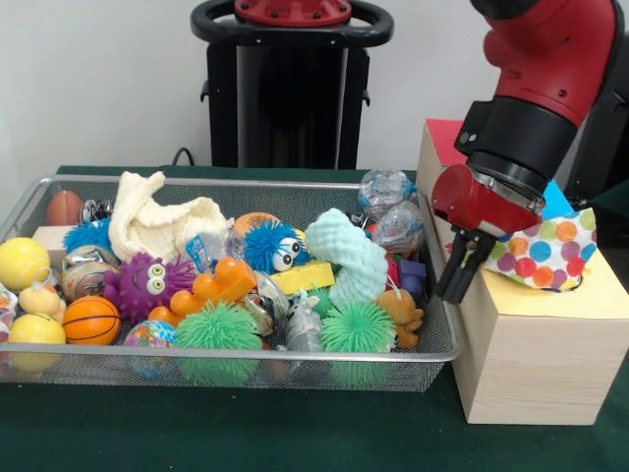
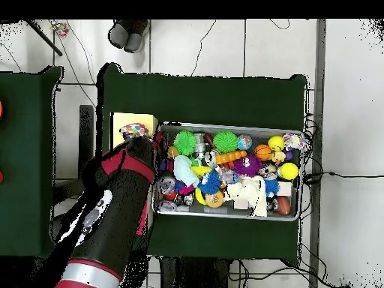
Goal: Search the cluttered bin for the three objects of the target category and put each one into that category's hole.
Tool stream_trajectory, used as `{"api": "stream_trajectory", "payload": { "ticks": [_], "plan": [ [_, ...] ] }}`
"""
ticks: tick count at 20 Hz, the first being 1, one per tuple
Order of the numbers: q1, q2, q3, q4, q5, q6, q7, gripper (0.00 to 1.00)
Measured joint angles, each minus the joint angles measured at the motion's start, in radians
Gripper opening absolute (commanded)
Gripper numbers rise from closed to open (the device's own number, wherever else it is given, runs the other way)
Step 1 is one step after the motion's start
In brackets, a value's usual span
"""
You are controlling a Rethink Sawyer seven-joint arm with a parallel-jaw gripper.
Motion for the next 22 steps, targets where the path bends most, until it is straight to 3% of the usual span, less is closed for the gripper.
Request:
{"api": "stream_trajectory", "payload": {
  "ticks": [5, 7, 10, 12, 14, 16, 22],
  "plan": [
    [0.008, -0.060, 0.011, 0.094, 0.000, 0.000, 0.000, 0.00],
    [0.001, -0.119, 0.032, 0.155, 0.000, 0.003, 0.000, 0.00],
    [-0.033, -0.179, 0.079, 0.199, 0.002, 0.003, 0.000, 0.00],
    [-0.100, -0.236, 0.155, 0.237, 0.021, 0.012, 0.000, 0.00],
    [-0.229, -0.307, 0.283, 0.274, 0.070, 0.085, 0.000, 0.00],
    [-0.302, -0.342, 0.350, 0.274, 0.097, 0.173, 0.000, 0.00],
    [-0.391, -0.415, 0.431, 0.237, 0.111, 0.453, 0.000, 0.00]
  ]
}}
